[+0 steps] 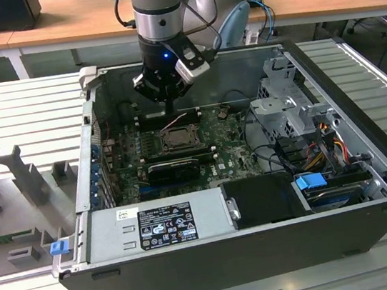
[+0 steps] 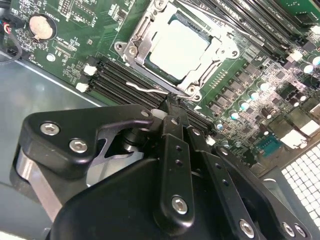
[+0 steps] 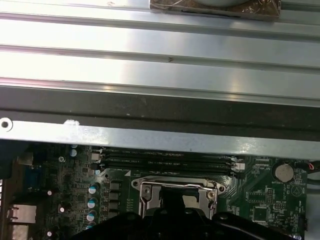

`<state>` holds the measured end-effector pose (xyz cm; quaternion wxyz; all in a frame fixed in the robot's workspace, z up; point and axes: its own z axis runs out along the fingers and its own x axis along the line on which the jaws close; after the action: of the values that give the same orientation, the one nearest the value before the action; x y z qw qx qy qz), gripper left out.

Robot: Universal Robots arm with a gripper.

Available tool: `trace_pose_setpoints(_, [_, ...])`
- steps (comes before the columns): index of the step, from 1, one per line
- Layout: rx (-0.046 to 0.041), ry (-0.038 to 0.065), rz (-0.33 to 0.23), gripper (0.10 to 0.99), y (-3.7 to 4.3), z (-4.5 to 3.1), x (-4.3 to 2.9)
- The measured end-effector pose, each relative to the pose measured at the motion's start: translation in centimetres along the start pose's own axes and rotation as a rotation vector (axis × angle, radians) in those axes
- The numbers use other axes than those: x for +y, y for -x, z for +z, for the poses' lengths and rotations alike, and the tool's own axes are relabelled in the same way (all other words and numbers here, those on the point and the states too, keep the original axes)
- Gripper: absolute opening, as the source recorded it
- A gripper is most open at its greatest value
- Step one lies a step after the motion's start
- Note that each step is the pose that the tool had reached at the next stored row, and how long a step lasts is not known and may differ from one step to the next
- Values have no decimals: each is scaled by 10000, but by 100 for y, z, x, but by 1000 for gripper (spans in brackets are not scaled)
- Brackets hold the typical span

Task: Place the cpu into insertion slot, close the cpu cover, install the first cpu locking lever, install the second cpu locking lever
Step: 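Install the first cpu locking lever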

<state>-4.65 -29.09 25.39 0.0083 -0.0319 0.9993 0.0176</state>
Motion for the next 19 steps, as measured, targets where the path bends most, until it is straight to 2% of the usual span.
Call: trace_pose_setpoints(19, [0, 1, 0, 106, 75, 5, -5])
